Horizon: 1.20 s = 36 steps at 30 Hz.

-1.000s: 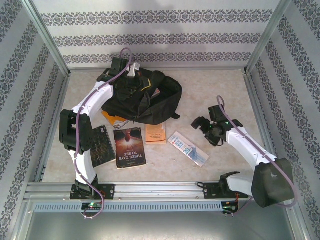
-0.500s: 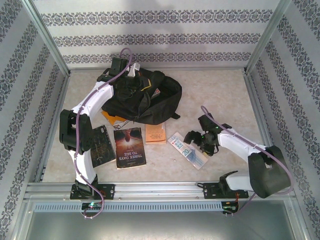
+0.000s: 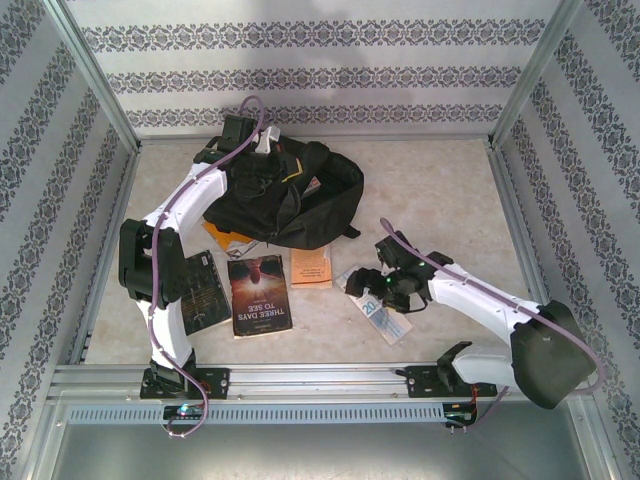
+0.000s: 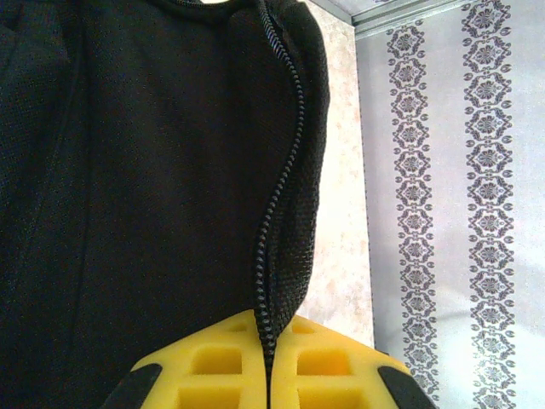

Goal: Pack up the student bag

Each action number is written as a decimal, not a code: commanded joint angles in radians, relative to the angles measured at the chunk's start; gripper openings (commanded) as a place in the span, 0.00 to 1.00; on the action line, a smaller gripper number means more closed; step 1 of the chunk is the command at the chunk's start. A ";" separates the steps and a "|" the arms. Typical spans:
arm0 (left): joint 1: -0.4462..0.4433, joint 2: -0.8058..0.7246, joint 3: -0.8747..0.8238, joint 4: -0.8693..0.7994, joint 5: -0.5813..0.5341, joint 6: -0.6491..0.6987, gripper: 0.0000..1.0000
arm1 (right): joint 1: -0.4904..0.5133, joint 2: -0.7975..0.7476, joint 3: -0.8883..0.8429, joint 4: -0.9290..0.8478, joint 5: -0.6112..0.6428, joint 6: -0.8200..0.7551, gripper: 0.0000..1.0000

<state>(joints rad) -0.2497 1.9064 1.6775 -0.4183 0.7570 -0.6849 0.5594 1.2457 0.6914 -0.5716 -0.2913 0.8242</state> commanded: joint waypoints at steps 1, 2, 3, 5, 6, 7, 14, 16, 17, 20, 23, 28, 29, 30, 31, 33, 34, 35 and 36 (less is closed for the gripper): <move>-0.015 -0.037 0.020 -0.019 0.026 0.025 0.00 | -0.013 0.011 0.062 -0.081 0.027 -0.125 0.98; -0.015 -0.034 0.024 -0.020 0.027 0.025 0.00 | -0.009 0.037 0.083 -0.095 0.022 -0.136 0.98; -0.014 -0.033 0.025 -0.023 0.028 0.025 0.00 | 0.000 0.062 0.099 -0.095 0.008 -0.138 0.98; -0.015 -0.035 0.024 -0.023 0.027 0.027 0.00 | 0.023 0.094 0.100 -0.035 -0.061 -0.112 0.97; -0.015 -0.036 0.022 -0.023 0.025 0.028 0.00 | 0.037 0.109 0.095 -0.007 -0.084 -0.092 0.97; -0.014 -0.038 0.022 -0.025 0.025 0.030 0.00 | 0.045 0.123 0.095 0.003 -0.089 -0.084 0.96; -0.014 -0.038 0.027 -0.028 0.028 0.030 0.00 | 0.051 0.230 0.130 -0.050 0.014 -0.122 0.96; -0.015 -0.036 0.028 -0.028 0.030 0.030 0.00 | 0.032 0.255 0.135 -0.046 0.047 -0.120 0.96; -0.013 -0.037 0.028 -0.030 0.030 0.031 0.00 | 0.017 0.268 0.135 -0.038 0.059 -0.117 0.96; -0.014 -0.040 0.030 -0.034 0.025 0.037 0.00 | -0.029 0.294 0.135 -0.019 0.101 -0.089 0.95; -0.014 -0.043 0.031 -0.037 0.022 0.041 0.00 | -0.080 0.286 0.125 0.000 0.132 -0.055 0.94; -0.012 -0.039 0.034 -0.040 0.023 0.041 0.00 | -0.148 0.240 0.070 0.087 0.108 0.034 0.93; -0.011 -0.037 0.034 -0.040 0.023 0.041 0.00 | -0.143 0.247 0.072 0.116 0.062 0.040 0.93; -0.011 -0.037 0.034 -0.040 0.023 0.041 0.00 | -0.133 0.259 0.079 0.160 -0.019 0.033 0.93; -0.011 -0.037 0.034 -0.040 0.023 0.041 0.00 | -0.127 0.270 0.086 0.206 -0.109 0.025 0.92; -0.010 -0.037 0.034 -0.040 0.024 0.041 0.00 | -0.108 0.235 0.095 0.224 -0.146 0.021 0.91; -0.009 -0.037 0.034 -0.040 0.024 0.041 0.00 | -0.106 0.197 0.086 0.224 -0.120 0.019 0.91; -0.009 -0.039 0.034 -0.040 0.025 0.041 0.00 | -0.118 0.151 0.072 0.217 -0.093 0.017 0.92; -0.009 -0.040 0.034 -0.042 0.025 0.042 0.00 | -0.145 0.114 0.056 0.200 -0.074 0.013 0.92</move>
<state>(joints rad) -0.2554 1.9064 1.6779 -0.4313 0.7593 -0.6624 0.4358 1.4574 0.7799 -0.4057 -0.3576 0.8349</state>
